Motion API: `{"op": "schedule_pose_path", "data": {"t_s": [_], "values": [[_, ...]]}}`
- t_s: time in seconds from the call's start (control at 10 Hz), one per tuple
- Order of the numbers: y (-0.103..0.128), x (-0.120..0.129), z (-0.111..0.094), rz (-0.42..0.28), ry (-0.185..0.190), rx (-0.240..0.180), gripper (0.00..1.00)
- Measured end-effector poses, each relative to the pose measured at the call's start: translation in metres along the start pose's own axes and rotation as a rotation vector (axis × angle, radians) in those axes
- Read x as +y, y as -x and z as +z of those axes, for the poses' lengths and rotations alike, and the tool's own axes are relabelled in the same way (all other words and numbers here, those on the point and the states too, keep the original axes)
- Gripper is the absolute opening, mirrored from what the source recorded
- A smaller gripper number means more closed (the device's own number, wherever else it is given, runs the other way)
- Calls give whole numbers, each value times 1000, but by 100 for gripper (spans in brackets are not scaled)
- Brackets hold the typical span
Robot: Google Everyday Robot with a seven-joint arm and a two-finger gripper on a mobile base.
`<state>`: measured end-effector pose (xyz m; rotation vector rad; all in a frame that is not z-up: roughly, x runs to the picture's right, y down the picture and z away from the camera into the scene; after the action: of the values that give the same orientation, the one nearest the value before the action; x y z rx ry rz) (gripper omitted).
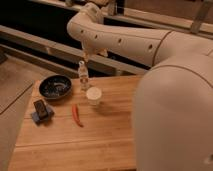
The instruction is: Place the bottle in the ceramic bowl
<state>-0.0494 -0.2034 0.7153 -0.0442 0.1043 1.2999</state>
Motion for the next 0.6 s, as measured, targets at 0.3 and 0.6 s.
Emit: {"op": "schedule_pose_path", "data": {"t_s": [0.3,0.6], "values": [[44,26,-16,-93,58,-125,65],[36,85,-22,-155,231,-140,65]]}}
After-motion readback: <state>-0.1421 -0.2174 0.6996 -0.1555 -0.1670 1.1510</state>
